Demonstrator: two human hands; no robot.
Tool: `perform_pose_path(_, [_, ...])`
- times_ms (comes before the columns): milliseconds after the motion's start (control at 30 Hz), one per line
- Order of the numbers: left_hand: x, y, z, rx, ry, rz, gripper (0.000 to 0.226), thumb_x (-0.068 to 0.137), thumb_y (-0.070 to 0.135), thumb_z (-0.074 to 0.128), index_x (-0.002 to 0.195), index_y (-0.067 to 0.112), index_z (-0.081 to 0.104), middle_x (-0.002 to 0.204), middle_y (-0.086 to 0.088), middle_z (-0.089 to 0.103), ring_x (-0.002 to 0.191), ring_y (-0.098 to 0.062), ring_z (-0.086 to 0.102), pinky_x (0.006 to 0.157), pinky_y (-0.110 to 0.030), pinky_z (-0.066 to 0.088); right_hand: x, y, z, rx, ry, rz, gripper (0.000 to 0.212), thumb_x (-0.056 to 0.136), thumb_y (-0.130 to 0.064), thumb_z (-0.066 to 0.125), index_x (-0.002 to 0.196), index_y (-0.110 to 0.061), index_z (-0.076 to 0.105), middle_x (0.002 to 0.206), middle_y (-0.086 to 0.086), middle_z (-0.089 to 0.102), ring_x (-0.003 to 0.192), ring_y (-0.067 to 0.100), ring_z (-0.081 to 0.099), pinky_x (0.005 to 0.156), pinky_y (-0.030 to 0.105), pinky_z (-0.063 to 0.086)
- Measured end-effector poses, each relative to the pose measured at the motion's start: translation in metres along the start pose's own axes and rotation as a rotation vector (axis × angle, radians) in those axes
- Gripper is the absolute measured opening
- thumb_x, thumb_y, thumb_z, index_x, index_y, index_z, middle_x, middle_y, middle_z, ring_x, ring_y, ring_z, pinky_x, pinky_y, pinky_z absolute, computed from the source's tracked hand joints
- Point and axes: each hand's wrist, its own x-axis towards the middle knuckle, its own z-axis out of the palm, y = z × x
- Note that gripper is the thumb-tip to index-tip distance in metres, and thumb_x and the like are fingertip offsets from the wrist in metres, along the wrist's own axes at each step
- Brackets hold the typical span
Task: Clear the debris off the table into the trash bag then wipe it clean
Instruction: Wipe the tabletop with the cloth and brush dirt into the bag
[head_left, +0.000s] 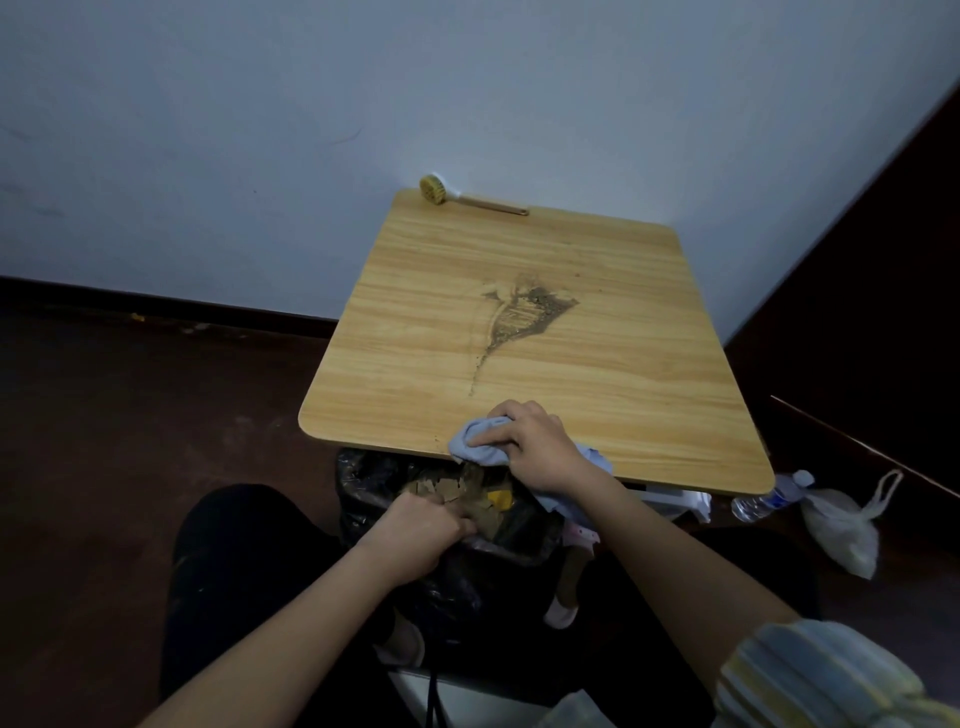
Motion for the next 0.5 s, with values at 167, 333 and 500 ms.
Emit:
perform_pose_path(167, [-0.001, 0.000, 0.001, 0.007, 0.008, 0.002, 0.040, 0.092, 0.012, 0.042, 0.127, 0.028, 0.049, 0.125, -0.001, 0.055, 0.114, -0.026, 0.053, 0.067, -0.030, 0.026, -0.003, -0.001, 0.000, 0.016, -0.020, -0.028, 0.043, 0.098, -0.003, 0.041, 0.118, -0.031, 0.068, 0.128, 0.000, 0.050, 0.113, 0.027, 0.039, 0.089, 0.038, 0.032])
perform_pose_path(333, [0.000, 0.000, 0.000, 0.003, 0.002, 0.001, 0.038, 0.092, 0.014, 0.042, 0.127, 0.028, 0.049, 0.127, 0.000, 0.054, 0.115, -0.026, 0.053, 0.067, -0.030, 0.026, 0.001, 0.002, -0.011, 0.045, 0.055, -0.004, 0.044, 0.096, -0.001, 0.042, 0.116, -0.029, 0.070, 0.124, 0.001, 0.052, 0.112, 0.028, 0.040, 0.091, 0.040, 0.037])
perform_pose_path(500, [0.000, 0.001, 0.000, 0.005, -0.014, -0.011, 0.037, 0.093, 0.013, 0.042, 0.126, 0.027, 0.050, 0.126, -0.001, 0.054, 0.115, -0.027, 0.052, 0.066, -0.031, 0.028, 0.013, 0.018, -0.026, 0.073, 0.255, 0.147, 0.041, 0.094, -0.003, 0.046, 0.117, -0.028, 0.070, 0.121, 0.002, 0.055, 0.114, 0.028, 0.043, 0.085, 0.040, 0.041])
